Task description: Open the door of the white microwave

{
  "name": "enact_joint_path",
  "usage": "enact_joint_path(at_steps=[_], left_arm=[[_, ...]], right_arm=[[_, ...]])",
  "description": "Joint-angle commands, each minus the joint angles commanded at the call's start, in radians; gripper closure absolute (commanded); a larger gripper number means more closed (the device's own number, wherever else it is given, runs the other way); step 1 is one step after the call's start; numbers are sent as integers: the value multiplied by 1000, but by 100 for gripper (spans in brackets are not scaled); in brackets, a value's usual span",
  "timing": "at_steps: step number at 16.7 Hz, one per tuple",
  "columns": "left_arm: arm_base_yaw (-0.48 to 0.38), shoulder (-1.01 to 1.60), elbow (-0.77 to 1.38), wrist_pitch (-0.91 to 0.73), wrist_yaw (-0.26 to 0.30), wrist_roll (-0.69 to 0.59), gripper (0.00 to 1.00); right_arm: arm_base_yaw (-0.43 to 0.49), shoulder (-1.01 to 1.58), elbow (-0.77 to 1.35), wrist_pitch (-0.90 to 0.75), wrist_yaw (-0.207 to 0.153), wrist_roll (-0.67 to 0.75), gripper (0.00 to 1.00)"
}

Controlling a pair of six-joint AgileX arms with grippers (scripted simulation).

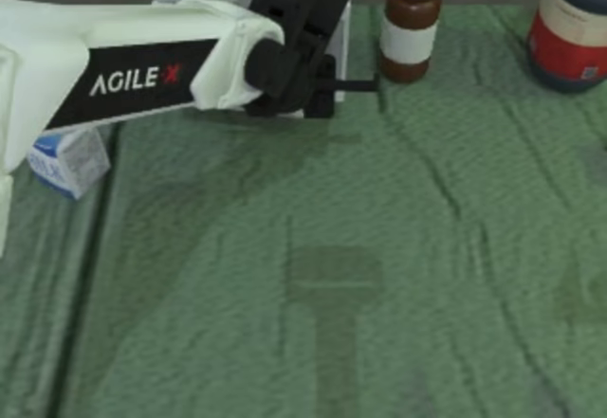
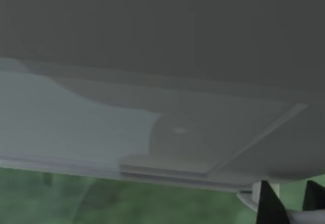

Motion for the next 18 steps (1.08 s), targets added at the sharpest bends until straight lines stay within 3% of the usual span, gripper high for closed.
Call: enact_joint_path(at_steps=[18], left_arm=[[10, -46, -73, 44, 45, 60, 100]], right_arm=[[0, 0, 0, 0, 0, 0, 0]])
